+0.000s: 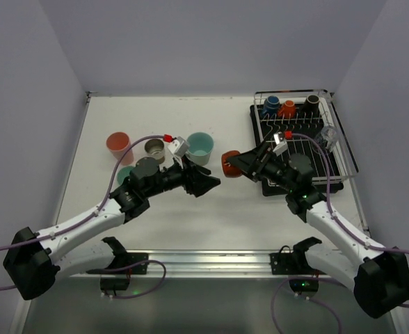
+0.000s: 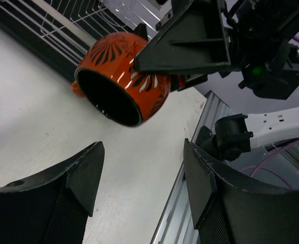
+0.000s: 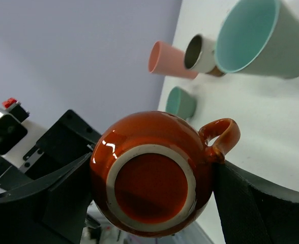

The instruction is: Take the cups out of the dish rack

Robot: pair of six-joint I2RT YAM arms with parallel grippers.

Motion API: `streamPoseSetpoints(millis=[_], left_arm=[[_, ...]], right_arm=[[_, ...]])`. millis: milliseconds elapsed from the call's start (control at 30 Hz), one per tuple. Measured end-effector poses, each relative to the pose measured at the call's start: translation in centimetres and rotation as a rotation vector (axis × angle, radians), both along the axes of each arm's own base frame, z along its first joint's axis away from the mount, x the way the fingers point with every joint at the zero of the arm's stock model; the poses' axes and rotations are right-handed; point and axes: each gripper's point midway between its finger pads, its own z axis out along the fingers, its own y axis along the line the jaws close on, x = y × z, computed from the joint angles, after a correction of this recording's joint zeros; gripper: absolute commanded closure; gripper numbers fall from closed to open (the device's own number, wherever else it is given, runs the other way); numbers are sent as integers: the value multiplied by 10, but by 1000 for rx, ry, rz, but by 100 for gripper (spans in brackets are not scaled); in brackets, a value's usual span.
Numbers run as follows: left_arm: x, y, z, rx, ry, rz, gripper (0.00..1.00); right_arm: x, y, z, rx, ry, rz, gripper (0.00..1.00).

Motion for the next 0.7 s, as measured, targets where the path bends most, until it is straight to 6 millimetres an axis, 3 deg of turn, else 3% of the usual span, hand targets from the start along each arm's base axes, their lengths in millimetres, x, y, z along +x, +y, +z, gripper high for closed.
streamPoseSetpoints(millis=[133,367,433,467,500,533,633,667,700], left_arm=[[-6,-15,5,-24,-27,-23,33],[-3,-38,-6,8,-12,-30,44],[-1,-39,-5,8,-15,-19,58],[-1,-40,-3,4,-20,-20,70],[-3,-42,0,-1,-25,-25,94],[-4,-43,3,-5,-35,-31,100],[-4,-44,12,-14,-67,-23,100],[-4,-43,13,-10,-72,-15,100],[-3,-42,13,4,-70,-5,100]], right_arm=[[-18,17,7,99,15,96,53],[-27,31,13,199,38,178,53],[-29,34,13,209,50,189,53],[-29,35,14,214,50,189,53],[-28,36,14,217,51,188,52],[-29,37,13,224,64,193,50],[-28,39,19,262,87,187,34],[-28,40,20,269,93,185,12],[-28,40,20,271,97,184,3]])
